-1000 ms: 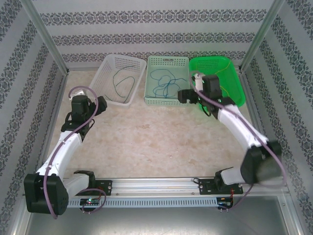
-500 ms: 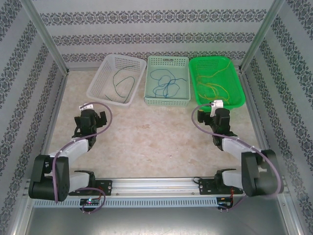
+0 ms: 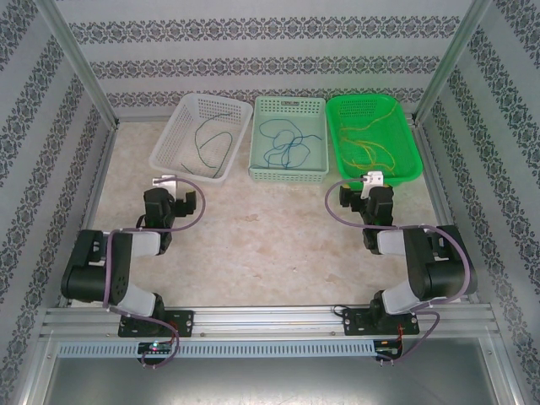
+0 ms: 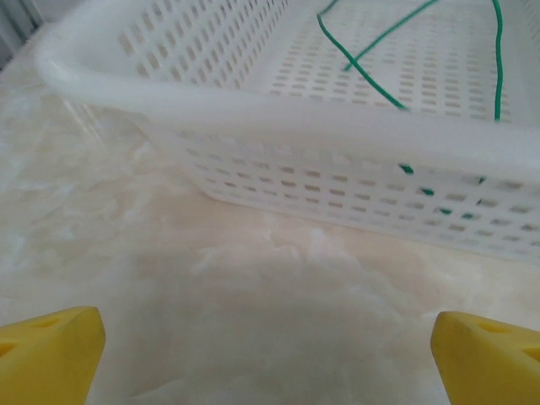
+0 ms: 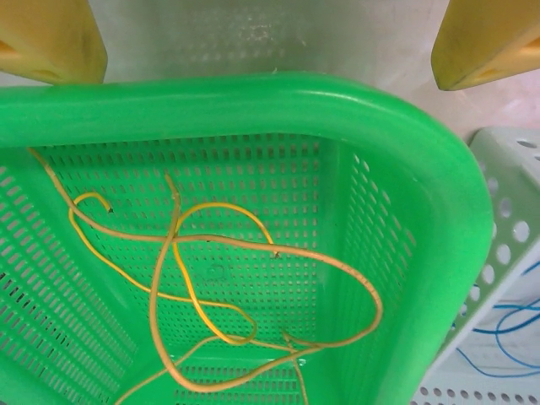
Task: Untangle the cables
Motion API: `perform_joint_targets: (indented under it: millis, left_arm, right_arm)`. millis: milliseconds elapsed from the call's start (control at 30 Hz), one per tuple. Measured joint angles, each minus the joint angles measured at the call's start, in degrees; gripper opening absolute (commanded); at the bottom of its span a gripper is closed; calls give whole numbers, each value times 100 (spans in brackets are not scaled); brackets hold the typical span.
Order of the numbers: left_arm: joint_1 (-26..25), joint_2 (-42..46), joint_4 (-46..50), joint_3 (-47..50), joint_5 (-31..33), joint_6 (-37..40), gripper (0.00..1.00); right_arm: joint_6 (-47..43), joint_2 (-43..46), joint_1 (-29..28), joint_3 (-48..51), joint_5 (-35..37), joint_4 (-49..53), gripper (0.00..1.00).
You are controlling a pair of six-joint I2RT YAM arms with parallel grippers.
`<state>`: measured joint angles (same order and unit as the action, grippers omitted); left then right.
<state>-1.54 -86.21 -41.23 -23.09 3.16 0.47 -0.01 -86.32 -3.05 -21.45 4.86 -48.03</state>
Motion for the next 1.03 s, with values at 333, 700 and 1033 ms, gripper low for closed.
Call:
perform_joint_targets:
  millis: [333,700,1033]
  left_arm:
    - [15,-297,-367,0,-105,-4,100]
    - [15,-297,-431,0,-107,-4,100]
    - [15,-297,-433,0,-107,-7,100]
  right_arm:
    - [20,0,146,-2,-260,-37,98]
    - [24,0,144,-2,-258,-44,98]
    - [24,0,144,-2,-258,-44,98]
